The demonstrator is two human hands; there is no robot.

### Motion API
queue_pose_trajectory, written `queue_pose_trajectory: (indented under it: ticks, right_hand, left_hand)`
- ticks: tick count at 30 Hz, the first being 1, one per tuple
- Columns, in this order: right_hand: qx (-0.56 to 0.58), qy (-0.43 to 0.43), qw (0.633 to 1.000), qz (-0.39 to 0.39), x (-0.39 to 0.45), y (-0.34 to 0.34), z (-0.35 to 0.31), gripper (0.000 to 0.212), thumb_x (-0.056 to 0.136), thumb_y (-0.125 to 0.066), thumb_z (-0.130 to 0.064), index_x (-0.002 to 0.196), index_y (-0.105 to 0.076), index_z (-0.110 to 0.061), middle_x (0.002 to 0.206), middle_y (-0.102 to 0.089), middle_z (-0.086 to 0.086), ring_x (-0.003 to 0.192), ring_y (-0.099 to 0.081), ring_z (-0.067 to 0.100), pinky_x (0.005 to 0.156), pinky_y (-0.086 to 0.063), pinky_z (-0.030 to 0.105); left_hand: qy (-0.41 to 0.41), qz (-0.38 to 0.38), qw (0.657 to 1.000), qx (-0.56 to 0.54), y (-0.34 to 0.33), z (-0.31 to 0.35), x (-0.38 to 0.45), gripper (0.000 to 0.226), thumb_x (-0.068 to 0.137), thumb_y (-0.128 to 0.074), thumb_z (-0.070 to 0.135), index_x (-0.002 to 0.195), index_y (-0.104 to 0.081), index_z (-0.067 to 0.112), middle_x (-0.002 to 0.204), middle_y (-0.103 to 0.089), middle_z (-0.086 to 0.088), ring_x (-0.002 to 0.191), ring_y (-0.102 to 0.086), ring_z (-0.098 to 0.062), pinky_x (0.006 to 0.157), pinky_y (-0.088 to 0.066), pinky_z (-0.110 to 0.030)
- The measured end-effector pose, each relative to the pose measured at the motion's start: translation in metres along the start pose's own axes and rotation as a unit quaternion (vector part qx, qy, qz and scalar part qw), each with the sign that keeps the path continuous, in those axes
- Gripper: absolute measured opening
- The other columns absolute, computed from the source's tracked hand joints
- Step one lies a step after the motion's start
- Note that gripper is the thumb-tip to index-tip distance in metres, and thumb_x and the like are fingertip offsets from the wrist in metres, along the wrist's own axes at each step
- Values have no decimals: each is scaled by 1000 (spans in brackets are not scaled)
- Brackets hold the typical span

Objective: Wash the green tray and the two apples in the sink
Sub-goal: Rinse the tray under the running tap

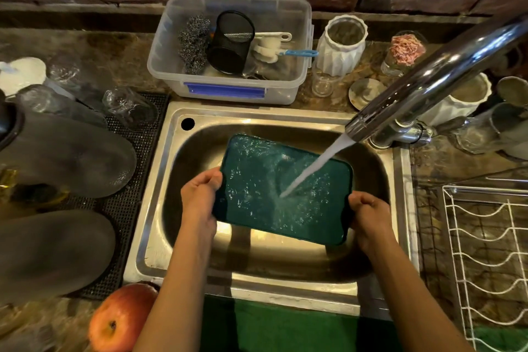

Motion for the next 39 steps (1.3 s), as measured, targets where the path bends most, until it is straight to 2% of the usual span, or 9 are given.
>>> queue_pose_trajectory:
  ticks: [3,7,12,18,22,26,31,35,39]
  right_hand:
    - [30,-8,999,-38,-5,-4,5,19,102,-47,-3,98,-65,-3,84,-64,9,78,-58,22,68,-51,33]
    - [62,36,996,-55,-12,-5,-10,22,103,-45,-4,106,-67,-7,92,-71,5,85,-65,19,72,-54,32]
    - [32,103,992,-69,-22,-3,-41,24,101,-49,-8,103,-71,-18,98,-76,0,100,-69,24,85,-56,40]
    - [-42,182,978,-92,-36,-17,-83,17,99,-56,-14,103,-72,-19,93,-77,-4,87,-73,11,73,-58,26]
    - [-70,193,975,-81,-30,-22,-92,14,98,-59,-14,95,-73,-16,77,-76,-13,71,-70,-2,55,-51,11]
    - [-106,151,981,-52,-12,-18,-80,20,98,-59,-17,83,-72,-17,65,-72,-12,64,-68,5,50,-50,16]
    - [-130,56,990,-21,15,-8,-37,24,98,-56,-13,79,-70,-13,86,-70,12,83,-63,26,79,-55,45]
    - [-117,2,993,-10,22,-6,-4,26,98,-51,-5,77,-65,-9,84,-63,14,76,-57,25,73,-52,43]
    - [-71,-54,996,-18,21,-8,23,26,95,-45,2,79,-63,-9,80,-57,14,72,-51,25,74,-42,44]
  left_hand:
    - [-39,-21,999,12,0,12,-2,23,95,-62,8,92,-78,24,88,-79,3,83,-72,-15,66,-54,-33]
    - [-46,-27,998,-20,3,13,-2,21,96,-60,8,106,-76,19,110,-76,-7,105,-69,-28,89,-55,-46]
    - [-3,-30,995,-92,11,-12,4,25,99,-53,6,116,-71,10,118,-74,-11,110,-68,-32,95,-54,-52]
    - [126,-16,984,-121,7,-59,2,25,98,-46,13,109,-68,11,108,-70,-16,91,-68,-35,74,-58,-46]
    - [223,-1,971,-86,8,-84,-3,24,103,-44,23,117,-62,15,116,-66,-18,96,-64,-37,78,-53,-51]
    - [268,5,962,-55,10,-89,-8,20,103,-48,23,109,-63,11,102,-69,-19,89,-65,-37,71,-52,-50]
    - [199,38,978,-47,15,-69,-4,16,100,-55,15,109,-68,10,115,-69,-19,97,-68,-37,82,-55,-54]
    - [93,78,992,-32,17,-35,-5,17,90,-62,2,83,-71,14,107,-72,-19,92,-68,-35,90,-56,-57]
    - [1,64,998,-4,11,2,-16,28,88,-64,-1,73,-76,20,90,-73,-7,96,-67,-30,84,-57,-43]
Point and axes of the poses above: each hand's wrist, its own x-axis towards the middle knuckle, its own y-axis out of the back of the hand, z = x × y, the point moved 8 cm from there along x, towards the middle knuckle
